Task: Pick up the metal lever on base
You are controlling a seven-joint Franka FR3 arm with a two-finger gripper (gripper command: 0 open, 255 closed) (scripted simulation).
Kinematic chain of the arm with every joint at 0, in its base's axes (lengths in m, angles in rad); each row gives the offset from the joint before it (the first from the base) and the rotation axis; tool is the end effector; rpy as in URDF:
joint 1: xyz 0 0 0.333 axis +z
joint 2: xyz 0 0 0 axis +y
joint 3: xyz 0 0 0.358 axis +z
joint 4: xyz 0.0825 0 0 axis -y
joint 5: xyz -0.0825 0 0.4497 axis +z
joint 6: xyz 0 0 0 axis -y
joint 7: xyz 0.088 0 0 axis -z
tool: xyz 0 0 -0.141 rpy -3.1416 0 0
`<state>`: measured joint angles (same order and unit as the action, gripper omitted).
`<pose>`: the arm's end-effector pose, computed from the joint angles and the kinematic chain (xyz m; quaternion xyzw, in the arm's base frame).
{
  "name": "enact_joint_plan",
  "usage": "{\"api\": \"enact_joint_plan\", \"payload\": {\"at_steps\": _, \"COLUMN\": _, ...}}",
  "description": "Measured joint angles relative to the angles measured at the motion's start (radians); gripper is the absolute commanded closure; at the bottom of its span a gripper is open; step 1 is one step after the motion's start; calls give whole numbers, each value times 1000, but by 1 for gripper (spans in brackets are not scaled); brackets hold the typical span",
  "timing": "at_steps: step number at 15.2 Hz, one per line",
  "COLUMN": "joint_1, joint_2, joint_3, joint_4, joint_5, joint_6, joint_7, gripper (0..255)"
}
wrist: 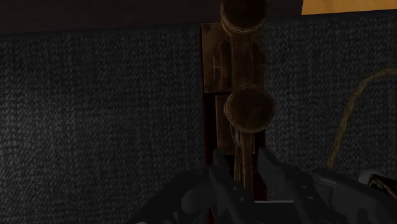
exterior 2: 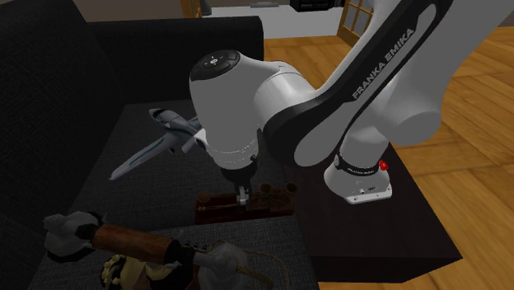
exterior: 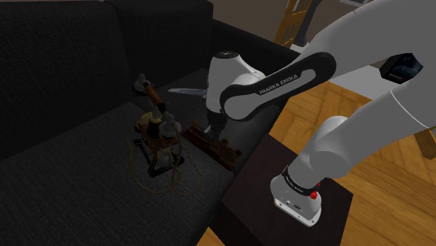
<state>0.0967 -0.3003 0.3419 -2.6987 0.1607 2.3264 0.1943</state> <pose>0.3780 0.1714 0.2703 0.9976 0.0552 -0.0411 0.0064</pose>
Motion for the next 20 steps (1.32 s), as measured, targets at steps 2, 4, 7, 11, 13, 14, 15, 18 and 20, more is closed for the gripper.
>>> {"api": "enact_joint_plan", "payload": {"at_steps": 2, "joint_1": 0, "joint_2": 1, "joint_3": 0, "joint_4": 0, "joint_5": 0, "joint_6": 1, "joint_7": 0, "gripper": 255}}
{"api": "enact_joint_plan", "payload": {"at_steps": 4, "joint_1": 0, "joint_2": 1, "joint_3": 0, "joint_4": 0, "joint_5": 0, "joint_6": 2, "joint_7": 0, "gripper": 255}}
{"api": "enact_joint_plan", "payload": {"at_steps": 7, "joint_1": 0, "joint_2": 1, "joint_3": 0, "joint_4": 0, "joint_5": 0, "joint_6": 2, "joint_7": 0, "gripper": 255}}
{"api": "enact_joint_plan", "payload": {"at_steps": 11, "joint_1": 3, "joint_2": -27, "joint_3": -5, "joint_4": 9, "joint_5": 4, "joint_6": -36, "joint_7": -3, "gripper": 255}}
{"api": "enact_joint_plan", "payload": {"at_steps": 13, "joint_1": 4, "joint_2": -43, "joint_3": -7, "joint_4": 21, "joint_5": 5, "joint_6": -63, "joint_7": -4, "gripper": 255}}
{"api": "enact_joint_plan", "payload": {"at_steps": 14, "joint_1": 6, "joint_2": -57, "joint_3": -9, "joint_4": 25, "joint_5": 8, "joint_6": -81, "joint_7": -4, "gripper": 255}}
{"api": "enact_joint_plan", "payload": {"at_steps": 15, "joint_1": 5, "joint_2": -68, "joint_3": -14, "joint_4": 31, "joint_5": 6, "joint_6": -98, "joint_7": -9, "gripper": 255}}
{"api": "enact_joint_plan", "payload": {"at_steps": 18, "joint_1": 6, "joint_2": -95, "joint_3": -20, "joint_4": 52, "joint_5": 7, "joint_6": -146, "joint_7": -11, "gripper": 255}}
{"api": "enact_joint_plan", "payload": {"at_steps": 20, "joint_1": 7, "joint_2": -111, "joint_3": -24, "joint_4": 71, "joint_5": 7, "joint_6": -181, "joint_7": -10, "gripper": 255}}
